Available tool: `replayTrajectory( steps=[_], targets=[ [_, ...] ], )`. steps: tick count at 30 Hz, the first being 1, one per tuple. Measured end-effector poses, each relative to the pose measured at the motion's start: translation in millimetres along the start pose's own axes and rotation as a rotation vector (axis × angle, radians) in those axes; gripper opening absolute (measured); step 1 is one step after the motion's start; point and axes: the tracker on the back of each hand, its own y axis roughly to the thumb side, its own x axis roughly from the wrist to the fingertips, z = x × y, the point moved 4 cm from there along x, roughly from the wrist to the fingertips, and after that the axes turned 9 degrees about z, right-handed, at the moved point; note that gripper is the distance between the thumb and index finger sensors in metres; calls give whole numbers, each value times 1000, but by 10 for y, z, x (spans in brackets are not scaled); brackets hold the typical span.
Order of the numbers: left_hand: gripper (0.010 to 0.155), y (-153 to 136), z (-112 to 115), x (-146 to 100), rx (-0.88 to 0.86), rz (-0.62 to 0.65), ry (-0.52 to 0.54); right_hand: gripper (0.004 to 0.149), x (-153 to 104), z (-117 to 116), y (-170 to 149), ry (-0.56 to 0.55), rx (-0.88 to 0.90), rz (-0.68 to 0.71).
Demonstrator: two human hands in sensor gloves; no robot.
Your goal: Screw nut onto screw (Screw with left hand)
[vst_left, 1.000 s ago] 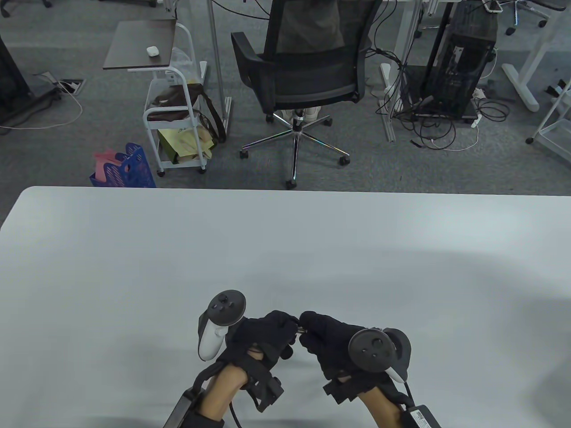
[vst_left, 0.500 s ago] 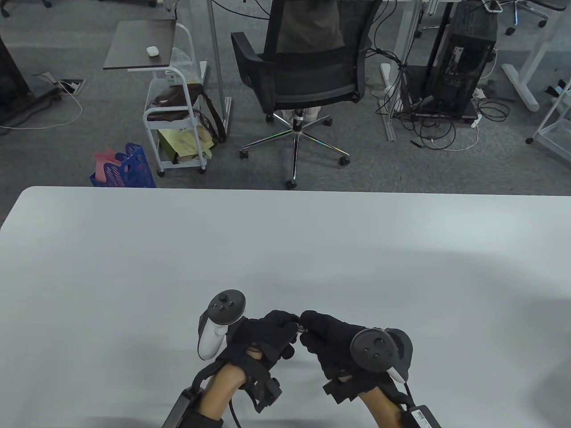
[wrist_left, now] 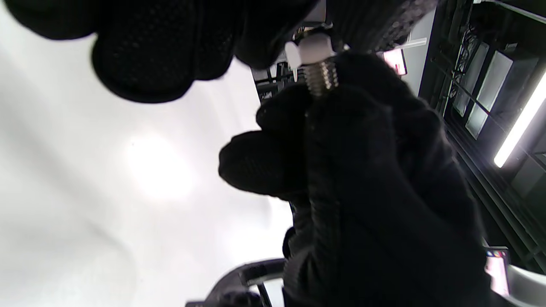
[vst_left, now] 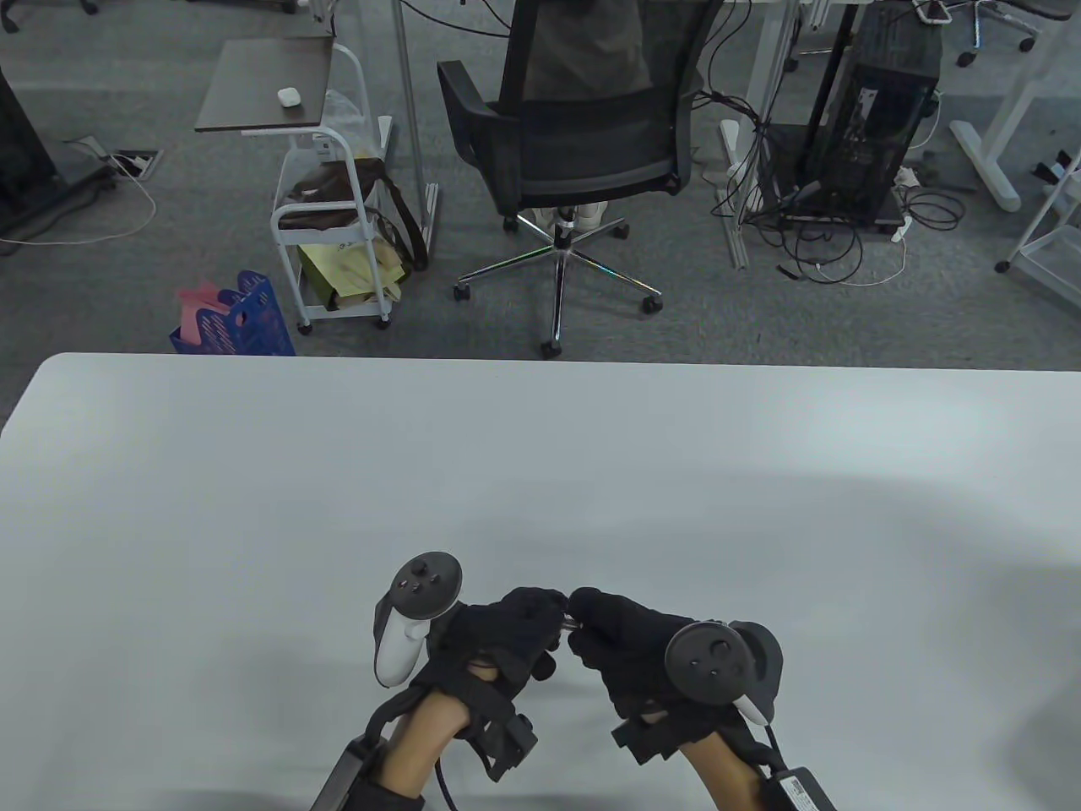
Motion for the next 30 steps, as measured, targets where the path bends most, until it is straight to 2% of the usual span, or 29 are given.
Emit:
replayTrajectory(
  steps=[3, 6, 8, 10, 12, 14, 17, 19, 22, 27, 30],
  targets=[
    [57, 17, 12, 9, -4, 1, -14, 47, -1, -10, 0, 6, -5, 2],
    [56, 27, 55, 20, -12, 4, -68, 47, -1, -13, 7, 10, -13, 6],
    [59, 21, 60, 14, -29, 8, -76, 47, 0, 6, 2, 0, -10, 4],
    [68, 7, 35, 1, -21, 3, -36, 47, -2, 15, -2, -8, 5, -1],
    [64, -2, 11, 2, 5, 1, -5, 47, -2, 14, 0, -9, 4, -1],
    [58, 20, 30, 10, -14, 5, -31, 47, -2, 2, 4, 0, -12, 6],
    [56, 39, 48, 9, -12, 9, -64, 47, 0, -6, 12, 5, -8, 7],
    [57, 26, 49, 3, -31, 1, -78, 47, 3, -11, 17, 6, -12, 8],
    [67, 1, 22, -2, -31, -3, -32, 47, -3, -4, 14, 3, -11, 7],
    [57, 28, 33, 14, 6, 6, -24, 47, -5, 8, 17, 1, -13, 9],
    [56, 37, 73, 16, -9, 7, -81, 47, -7, 8, 21, 4, -20, 14]
  ],
)
